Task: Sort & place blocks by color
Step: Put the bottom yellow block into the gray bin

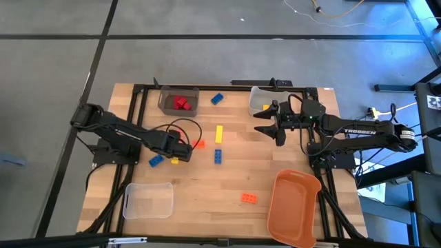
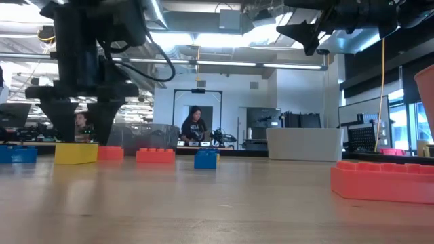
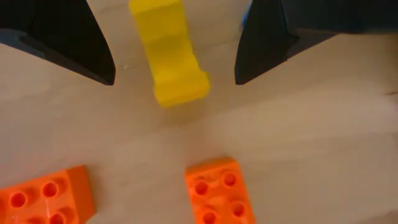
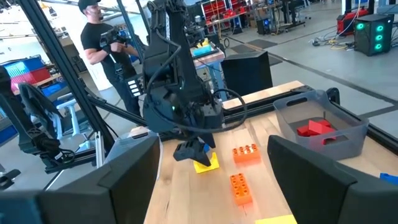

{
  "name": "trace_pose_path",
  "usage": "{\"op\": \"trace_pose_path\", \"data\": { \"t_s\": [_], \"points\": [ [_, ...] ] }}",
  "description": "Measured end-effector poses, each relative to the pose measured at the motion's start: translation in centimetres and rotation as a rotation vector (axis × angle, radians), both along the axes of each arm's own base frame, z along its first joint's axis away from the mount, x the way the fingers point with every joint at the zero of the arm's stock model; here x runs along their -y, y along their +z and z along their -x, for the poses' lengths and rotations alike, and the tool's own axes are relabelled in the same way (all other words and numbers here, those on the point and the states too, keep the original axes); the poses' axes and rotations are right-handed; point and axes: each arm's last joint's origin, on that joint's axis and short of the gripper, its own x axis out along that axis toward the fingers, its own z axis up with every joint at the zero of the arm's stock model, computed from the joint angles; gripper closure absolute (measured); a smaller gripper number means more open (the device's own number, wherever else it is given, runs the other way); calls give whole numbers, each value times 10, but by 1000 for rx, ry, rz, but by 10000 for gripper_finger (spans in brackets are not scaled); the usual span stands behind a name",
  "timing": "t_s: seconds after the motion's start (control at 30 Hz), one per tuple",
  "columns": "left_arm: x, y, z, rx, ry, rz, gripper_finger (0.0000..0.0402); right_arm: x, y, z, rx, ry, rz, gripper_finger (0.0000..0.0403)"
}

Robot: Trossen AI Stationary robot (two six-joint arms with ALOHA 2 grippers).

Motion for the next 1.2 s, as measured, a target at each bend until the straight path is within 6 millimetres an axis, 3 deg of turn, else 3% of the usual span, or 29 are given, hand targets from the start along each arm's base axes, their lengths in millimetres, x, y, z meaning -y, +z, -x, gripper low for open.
{"op": "trace_pose_path", "data": {
  "t_s": [0.57,0.77,1.07,1.2],
  "points": [
    [-1,-25,-1,-9,68,33,98,0,-1,0,-9,0,-2,102],
    [-1,-30,4,-13,90,52,153,0,-1,0,-10,0,-2,102],
    [-6,-26,3,14,3,23,280,0,-1,0,-13,-2,-3,102],
    [-15,-9,7,71,-71,-15,286,0,-1,0,-14,-3,-3,102]
  ]
}}
